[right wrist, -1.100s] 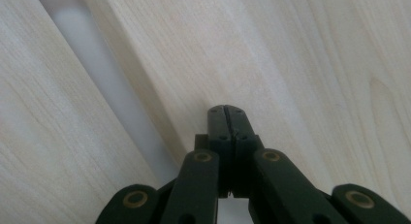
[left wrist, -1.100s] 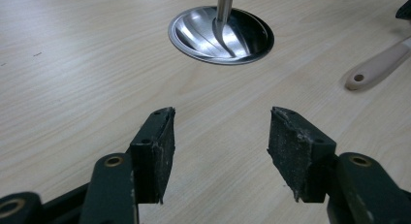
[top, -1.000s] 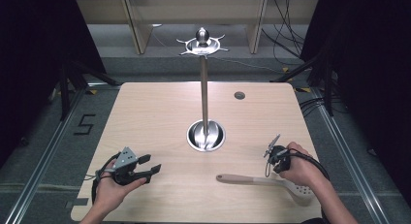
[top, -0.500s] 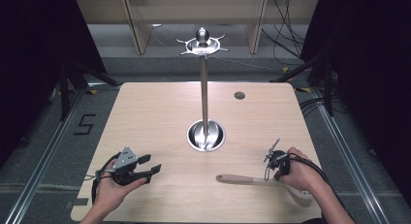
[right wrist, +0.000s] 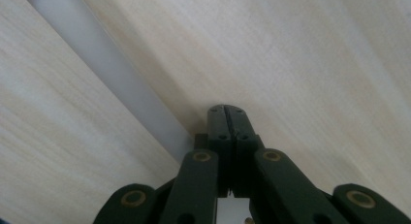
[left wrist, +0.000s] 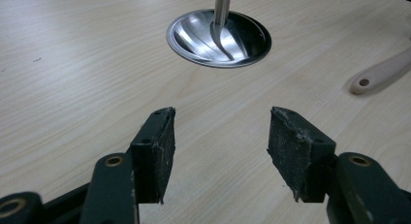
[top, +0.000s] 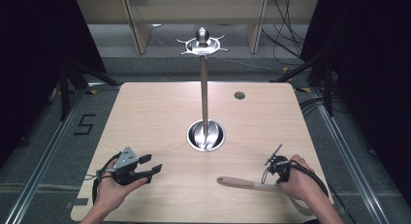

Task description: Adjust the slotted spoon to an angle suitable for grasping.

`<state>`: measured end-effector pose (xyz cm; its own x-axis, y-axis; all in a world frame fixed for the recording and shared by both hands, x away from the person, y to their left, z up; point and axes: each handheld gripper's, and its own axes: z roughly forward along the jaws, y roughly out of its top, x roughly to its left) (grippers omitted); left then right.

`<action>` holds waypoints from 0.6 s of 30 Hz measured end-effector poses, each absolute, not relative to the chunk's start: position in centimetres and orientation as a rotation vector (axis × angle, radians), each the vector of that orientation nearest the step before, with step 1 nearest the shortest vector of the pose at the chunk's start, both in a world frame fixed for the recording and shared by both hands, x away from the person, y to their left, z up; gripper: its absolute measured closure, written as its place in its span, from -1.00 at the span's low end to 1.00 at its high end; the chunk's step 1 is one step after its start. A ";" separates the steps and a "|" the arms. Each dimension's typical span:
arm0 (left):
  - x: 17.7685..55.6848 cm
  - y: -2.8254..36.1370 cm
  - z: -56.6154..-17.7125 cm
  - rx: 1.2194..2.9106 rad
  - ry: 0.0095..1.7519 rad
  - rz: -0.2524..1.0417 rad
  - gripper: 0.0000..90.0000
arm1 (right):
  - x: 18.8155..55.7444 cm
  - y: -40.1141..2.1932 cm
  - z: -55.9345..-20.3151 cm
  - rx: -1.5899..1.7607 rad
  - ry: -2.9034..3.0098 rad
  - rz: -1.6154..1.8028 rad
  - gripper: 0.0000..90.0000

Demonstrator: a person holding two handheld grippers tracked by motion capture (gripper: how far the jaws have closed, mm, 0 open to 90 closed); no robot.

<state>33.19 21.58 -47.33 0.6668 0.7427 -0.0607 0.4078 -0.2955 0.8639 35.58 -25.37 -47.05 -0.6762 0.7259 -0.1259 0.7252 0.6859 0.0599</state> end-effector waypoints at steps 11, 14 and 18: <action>33.4 21.6 -47.3 1.924 0.889 0.436 -0.06 | 34.5 -24.4 -46.0 0.899 2.844 0.113 0.47; 33.3 21.6 -47.2 1.925 0.887 0.445 -0.06 | 34.4 -23.4 -45.5 0.832 2.891 0.244 0.37; 33.3 21.6 -47.2 1.924 0.891 0.445 -0.06 | 34.7 -21.8 -45.1 0.613 2.987 0.313 0.30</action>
